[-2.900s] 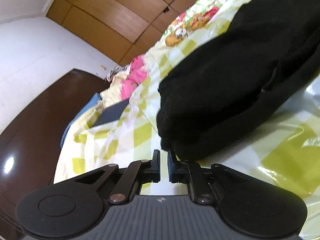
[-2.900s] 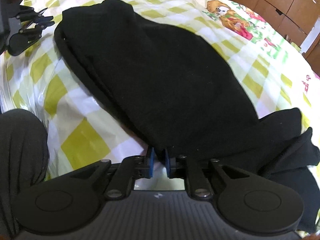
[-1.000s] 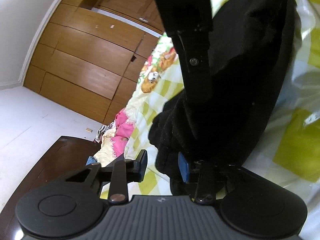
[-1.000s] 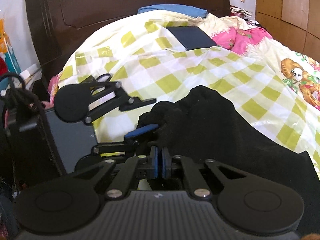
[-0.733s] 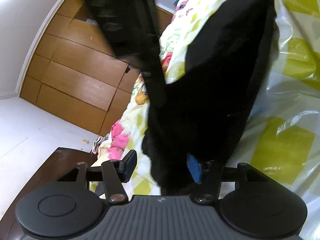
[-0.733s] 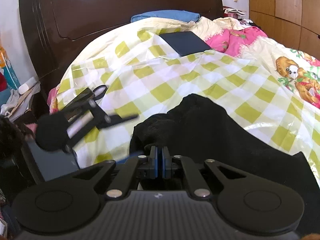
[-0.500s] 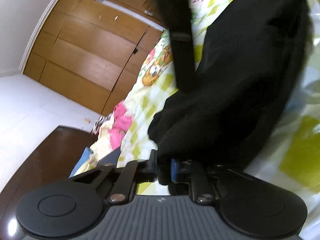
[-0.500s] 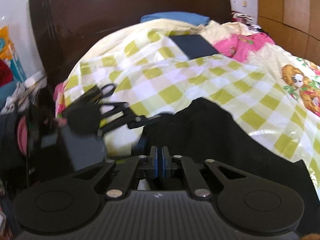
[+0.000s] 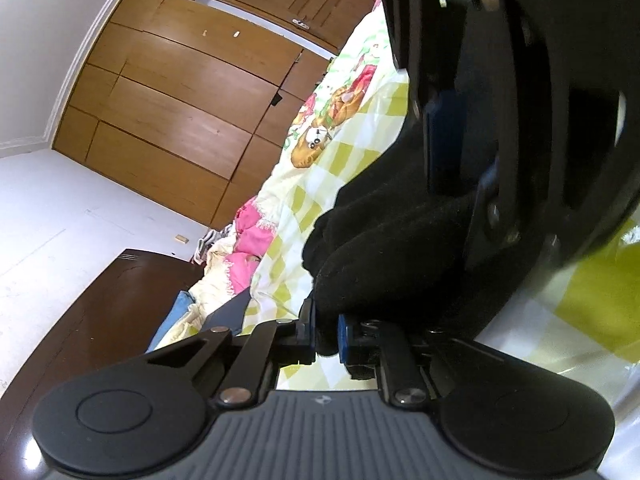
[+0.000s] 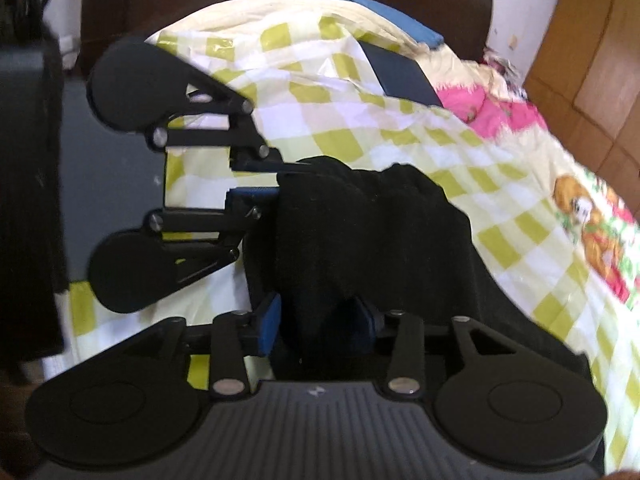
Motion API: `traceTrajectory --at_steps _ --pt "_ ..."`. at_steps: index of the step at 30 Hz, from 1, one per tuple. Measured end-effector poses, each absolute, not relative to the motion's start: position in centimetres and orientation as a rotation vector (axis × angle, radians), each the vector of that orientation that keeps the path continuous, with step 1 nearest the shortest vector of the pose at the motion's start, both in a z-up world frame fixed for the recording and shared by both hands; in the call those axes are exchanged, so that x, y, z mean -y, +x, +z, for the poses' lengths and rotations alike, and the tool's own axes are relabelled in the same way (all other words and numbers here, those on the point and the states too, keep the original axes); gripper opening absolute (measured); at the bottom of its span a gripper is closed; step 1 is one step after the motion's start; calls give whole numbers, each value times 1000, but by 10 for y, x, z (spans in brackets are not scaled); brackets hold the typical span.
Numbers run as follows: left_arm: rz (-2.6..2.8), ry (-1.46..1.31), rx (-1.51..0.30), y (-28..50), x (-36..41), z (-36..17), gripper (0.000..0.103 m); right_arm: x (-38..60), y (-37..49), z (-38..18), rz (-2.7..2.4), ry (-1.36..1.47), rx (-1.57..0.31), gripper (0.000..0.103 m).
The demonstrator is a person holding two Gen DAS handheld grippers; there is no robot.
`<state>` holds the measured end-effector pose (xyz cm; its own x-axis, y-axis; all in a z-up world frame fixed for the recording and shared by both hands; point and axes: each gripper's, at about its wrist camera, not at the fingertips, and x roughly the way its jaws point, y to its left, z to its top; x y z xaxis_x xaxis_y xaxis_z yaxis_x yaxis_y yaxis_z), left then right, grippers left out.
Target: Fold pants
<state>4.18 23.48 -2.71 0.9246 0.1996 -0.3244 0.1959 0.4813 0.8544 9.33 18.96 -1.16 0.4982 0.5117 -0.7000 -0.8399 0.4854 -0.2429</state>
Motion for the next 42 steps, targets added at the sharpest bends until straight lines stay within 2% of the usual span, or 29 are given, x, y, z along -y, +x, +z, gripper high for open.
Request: traceTrajectory --at_steps 1,2,5,9,11,17,19,21,24,29,34,37,42 --pt "9 1078 -411 41 -236 -27 25 -191 97 -12 893 -604 -633 9" --pt "21 1078 -412 36 -235 -29 23 -191 99 -10 892 -573 -662 5" --pt "65 1051 -433 35 -243 -29 18 -187 95 0 898 -520 -651 5" --pt "72 1033 -476 32 -239 -37 19 -197 97 -26 902 -560 -716 6" --pt "84 1030 -472 29 -233 -35 20 -195 95 -31 899 -558 -711 11" --pt "160 985 -443 34 -224 -12 22 -157 88 3 932 -415 -673 16" --pt "132 941 -479 37 -215 -11 22 -134 89 12 897 -357 -673 17" --pt "84 972 -583 45 -207 -30 23 -106 95 17 837 -293 -698 23" --pt "45 987 -716 46 -200 -57 23 -47 108 20 702 -219 -726 24" --pt "115 960 -695 41 -180 -34 25 55 129 22 461 -67 -757 24" --pt "84 926 -607 56 -120 0 25 154 150 24 199 -22 -720 26" --pt "-20 911 -529 71 -62 8 26 208 174 22 61 22 -738 32" --pt "-244 785 -450 101 34 14 27 272 223 16 -65 124 -755 32"
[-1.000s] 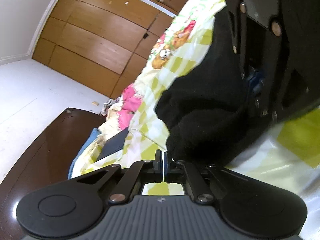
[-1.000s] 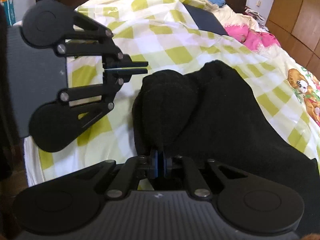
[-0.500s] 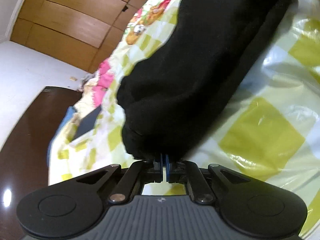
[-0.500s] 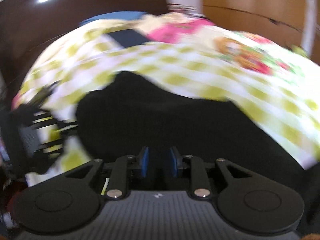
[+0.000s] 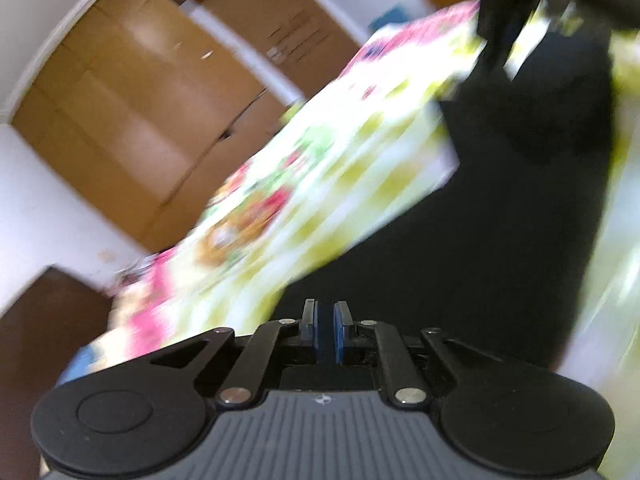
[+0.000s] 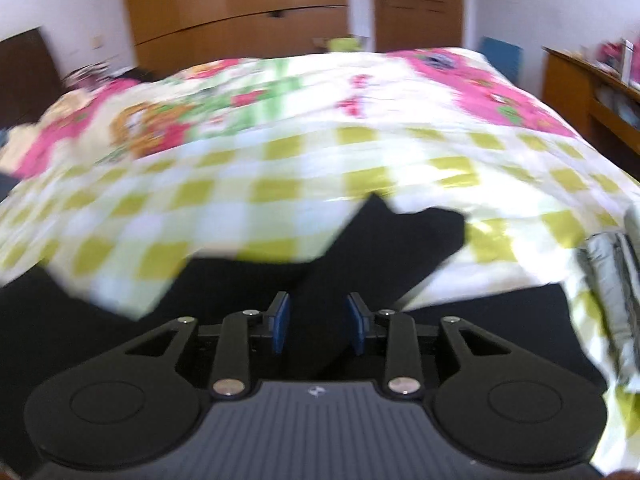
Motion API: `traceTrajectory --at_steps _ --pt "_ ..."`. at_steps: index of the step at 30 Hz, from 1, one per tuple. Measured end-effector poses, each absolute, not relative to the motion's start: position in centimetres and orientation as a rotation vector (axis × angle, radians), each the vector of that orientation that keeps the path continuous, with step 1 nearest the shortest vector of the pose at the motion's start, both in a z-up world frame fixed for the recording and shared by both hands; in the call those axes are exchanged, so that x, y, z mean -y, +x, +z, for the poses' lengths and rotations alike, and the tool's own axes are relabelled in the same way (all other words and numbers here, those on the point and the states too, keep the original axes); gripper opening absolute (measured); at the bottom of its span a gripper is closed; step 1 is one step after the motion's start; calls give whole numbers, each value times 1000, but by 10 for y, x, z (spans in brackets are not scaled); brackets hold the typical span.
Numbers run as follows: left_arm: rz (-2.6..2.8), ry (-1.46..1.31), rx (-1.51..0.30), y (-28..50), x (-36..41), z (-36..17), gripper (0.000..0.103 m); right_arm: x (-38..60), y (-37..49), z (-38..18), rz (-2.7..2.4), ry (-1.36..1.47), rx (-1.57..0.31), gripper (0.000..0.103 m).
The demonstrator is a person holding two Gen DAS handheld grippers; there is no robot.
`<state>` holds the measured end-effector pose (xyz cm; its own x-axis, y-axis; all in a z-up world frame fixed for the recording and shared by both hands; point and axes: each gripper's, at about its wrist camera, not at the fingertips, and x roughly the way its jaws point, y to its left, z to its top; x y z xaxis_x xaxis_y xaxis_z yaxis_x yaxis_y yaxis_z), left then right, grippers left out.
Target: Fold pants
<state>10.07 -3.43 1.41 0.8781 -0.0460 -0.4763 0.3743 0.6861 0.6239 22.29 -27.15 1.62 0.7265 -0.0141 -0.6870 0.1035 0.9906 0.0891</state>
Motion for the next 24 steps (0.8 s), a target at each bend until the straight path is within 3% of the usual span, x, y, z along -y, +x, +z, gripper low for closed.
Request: traceTrajectory --at_steps 7,13,20,22,24 --pt "-418 677 -434 131 129 1 31 311 285 -2 -104 260 -867 39" --pt "-429 662 -453 142 154 -14 31 314 313 -14 -119 283 -919 49" --pt "-326 647 -433 136 151 -3 41 327 322 -22 -126 307 -938 50" --pt "-317 649 -444 138 150 -3 41 330 327 -25 -132 308 -937 48" --pt "-319 651 -445 137 150 -1 41 338 327 -24 -133 340 -935 29"
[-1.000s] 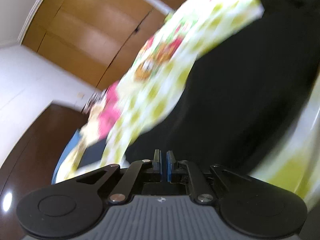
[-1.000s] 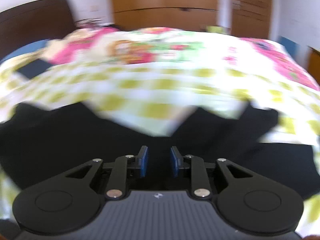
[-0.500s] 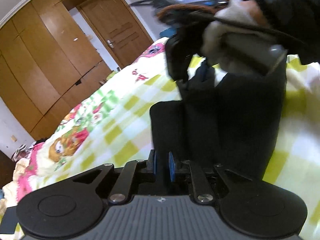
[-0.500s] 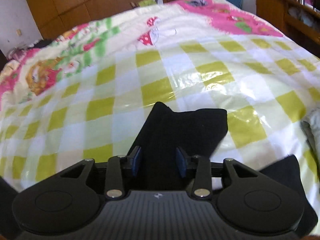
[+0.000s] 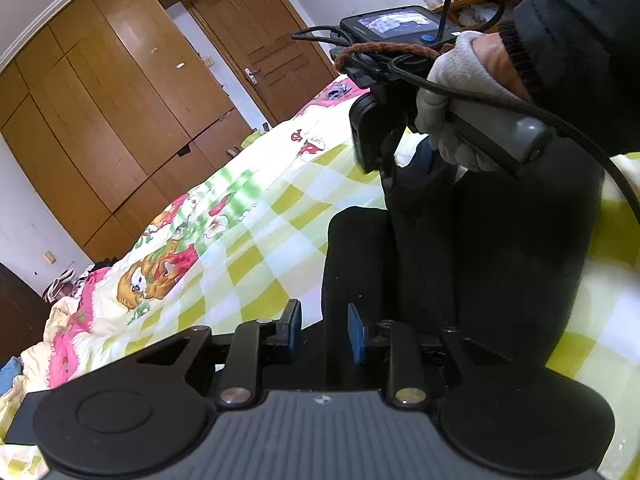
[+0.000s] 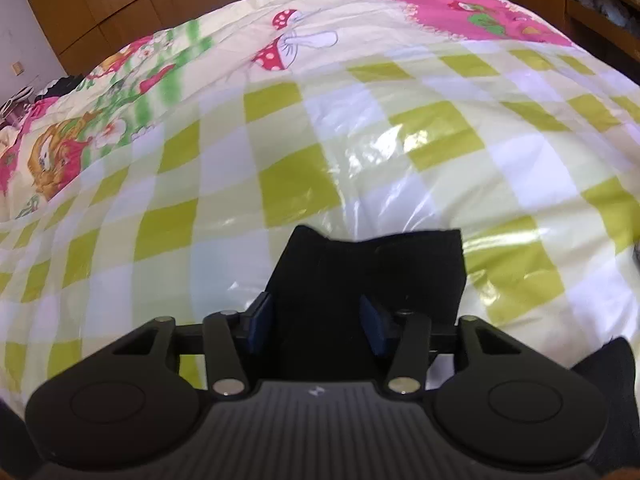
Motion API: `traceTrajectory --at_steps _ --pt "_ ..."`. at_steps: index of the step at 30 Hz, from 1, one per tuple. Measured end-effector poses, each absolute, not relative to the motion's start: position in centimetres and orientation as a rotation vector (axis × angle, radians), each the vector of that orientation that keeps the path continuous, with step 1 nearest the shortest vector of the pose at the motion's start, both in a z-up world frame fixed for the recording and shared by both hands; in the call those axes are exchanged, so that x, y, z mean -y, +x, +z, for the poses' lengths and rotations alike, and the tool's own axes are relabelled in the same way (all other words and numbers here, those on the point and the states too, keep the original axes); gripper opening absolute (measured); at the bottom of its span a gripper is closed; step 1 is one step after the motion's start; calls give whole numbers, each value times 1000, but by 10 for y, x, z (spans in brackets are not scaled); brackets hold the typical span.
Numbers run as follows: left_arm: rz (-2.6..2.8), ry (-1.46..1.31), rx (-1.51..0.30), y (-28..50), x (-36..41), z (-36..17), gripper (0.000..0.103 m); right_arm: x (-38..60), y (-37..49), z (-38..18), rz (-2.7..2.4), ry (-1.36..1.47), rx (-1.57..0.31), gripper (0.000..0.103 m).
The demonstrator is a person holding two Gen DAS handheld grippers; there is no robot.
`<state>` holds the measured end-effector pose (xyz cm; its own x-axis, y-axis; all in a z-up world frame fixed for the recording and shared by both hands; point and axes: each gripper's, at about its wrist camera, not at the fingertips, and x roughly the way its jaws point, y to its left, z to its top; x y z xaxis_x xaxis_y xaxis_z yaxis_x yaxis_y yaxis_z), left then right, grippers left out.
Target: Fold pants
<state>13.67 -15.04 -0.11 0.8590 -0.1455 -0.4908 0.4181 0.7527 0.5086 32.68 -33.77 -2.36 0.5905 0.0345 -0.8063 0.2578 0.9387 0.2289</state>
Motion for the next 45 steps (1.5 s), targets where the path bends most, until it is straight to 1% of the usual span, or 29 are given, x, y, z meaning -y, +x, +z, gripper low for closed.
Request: traceTrajectory --at_steps 1,3,5,11,15,18,20,23,24,26,28,29,30,31,32,33,34,35,36,37,41,45 --pt "-324 651 -443 135 151 0 41 345 325 -23 -121 382 -938 7" --pt "-341 655 -428 132 152 2 43 361 316 -18 -96 456 -928 7" --pt "-350 675 -411 128 157 2 47 373 302 -9 -78 488 -893 6" --pt "-381 689 -391 121 171 7 48 416 229 35 -35 587 -751 6" --pt "-404 712 -380 114 182 8 49 455 171 48 -47 678 -687 6" --pt "-443 728 -378 103 189 6 53 474 129 40 -81 730 -674 6" --pt "-474 749 -387 97 196 0 54 484 110 23 -104 768 -701 7" --pt "-505 801 -409 91 210 -14 54 492 103 -9 -132 828 -744 8" --pt "-510 820 -412 89 214 -17 54 494 102 -15 -139 850 -744 8" --pt "-517 857 -420 87 221 -24 54 499 100 -24 -146 926 -717 14" --pt "-517 881 -423 85 224 -29 54 505 102 -28 -113 1001 -693 16" --pt "-515 890 -423 85 225 -30 54 506 104 -27 -98 1011 -683 25" --pt "-514 892 -425 83 225 -31 54 507 108 -27 -91 1005 -678 30" --pt "-512 891 -428 84 226 -32 54 507 111 -27 -96 999 -680 41" --pt "-510 890 -429 84 227 -32 54 507 114 -27 -100 996 -685 44" --pt "-507 887 -431 86 228 -32 54 506 117 -28 -91 998 -686 44" --pt "-504 882 -433 87 228 -31 54 506 118 -28 -87 995 -682 42" --pt "-501 879 -433 87 228 -30 54 503 121 -26 -92 977 -681 27" --pt "-500 879 -432 87 228 -30 54 501 123 -24 -91 960 -687 14" --pt "-500 879 -428 87 228 -30 54 498 124 -21 -85 952 -688 6" --pt "-496 883 -400 90 224 -23 54 490 142 9 -22 909 -663 6" --pt "-460 863 -348 95 218 -1 54 483 139 63 114 908 -524 6"
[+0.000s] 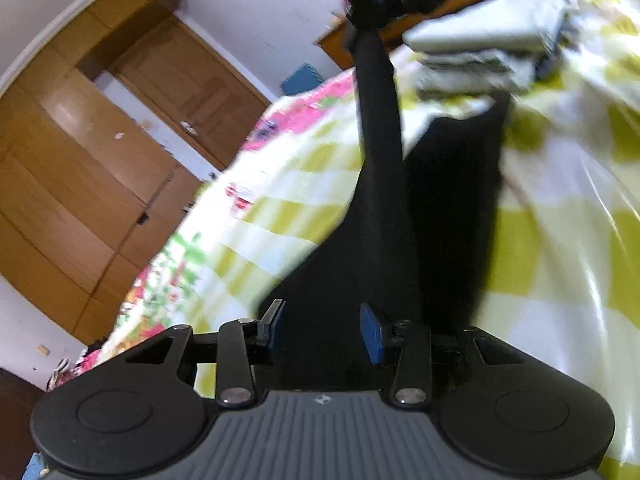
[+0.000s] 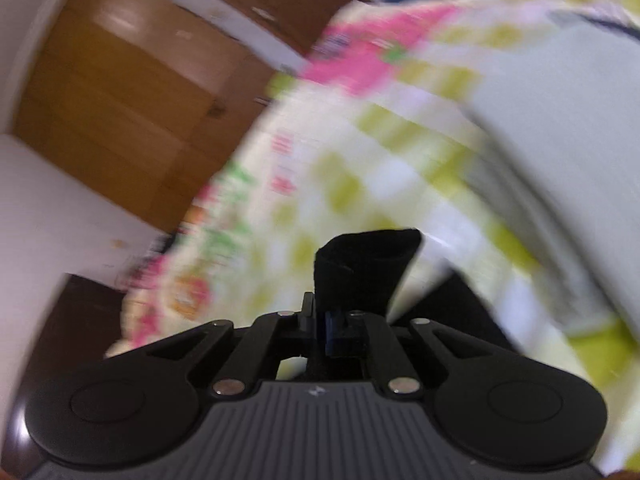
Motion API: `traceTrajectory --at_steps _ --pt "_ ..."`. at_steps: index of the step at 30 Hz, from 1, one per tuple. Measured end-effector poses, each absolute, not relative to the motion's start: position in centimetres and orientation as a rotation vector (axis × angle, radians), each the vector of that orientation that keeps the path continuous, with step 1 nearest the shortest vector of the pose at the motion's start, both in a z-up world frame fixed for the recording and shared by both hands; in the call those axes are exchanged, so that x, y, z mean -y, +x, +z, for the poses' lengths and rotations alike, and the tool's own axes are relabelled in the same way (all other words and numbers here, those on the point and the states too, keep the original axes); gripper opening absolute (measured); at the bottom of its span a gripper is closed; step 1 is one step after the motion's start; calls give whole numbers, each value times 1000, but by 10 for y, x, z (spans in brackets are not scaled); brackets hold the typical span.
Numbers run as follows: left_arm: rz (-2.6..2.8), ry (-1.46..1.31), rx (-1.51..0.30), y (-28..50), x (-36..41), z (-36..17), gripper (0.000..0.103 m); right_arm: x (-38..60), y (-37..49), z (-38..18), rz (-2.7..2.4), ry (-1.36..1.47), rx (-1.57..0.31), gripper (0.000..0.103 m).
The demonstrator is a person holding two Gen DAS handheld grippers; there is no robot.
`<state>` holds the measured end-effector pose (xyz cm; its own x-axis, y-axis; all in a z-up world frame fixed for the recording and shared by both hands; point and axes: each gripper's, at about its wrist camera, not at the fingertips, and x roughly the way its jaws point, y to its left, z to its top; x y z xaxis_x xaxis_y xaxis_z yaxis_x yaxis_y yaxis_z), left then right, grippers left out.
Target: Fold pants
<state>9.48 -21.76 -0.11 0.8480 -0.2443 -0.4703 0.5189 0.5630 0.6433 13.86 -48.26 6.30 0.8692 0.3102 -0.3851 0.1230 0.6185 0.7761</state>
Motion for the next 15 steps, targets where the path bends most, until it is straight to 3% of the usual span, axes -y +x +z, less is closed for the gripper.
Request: traceTrajectory --at_steps 3,10,15 --pt "-454 815 -333 94 212 11 57 486 114 68 107 906 -475 6" --pt "-511 893 -380 79 223 -22 58 504 113 -22 -127 915 -716 6" --pt "-538 896 -395 73 227 -26 58 509 114 -21 -117 930 -726 10"
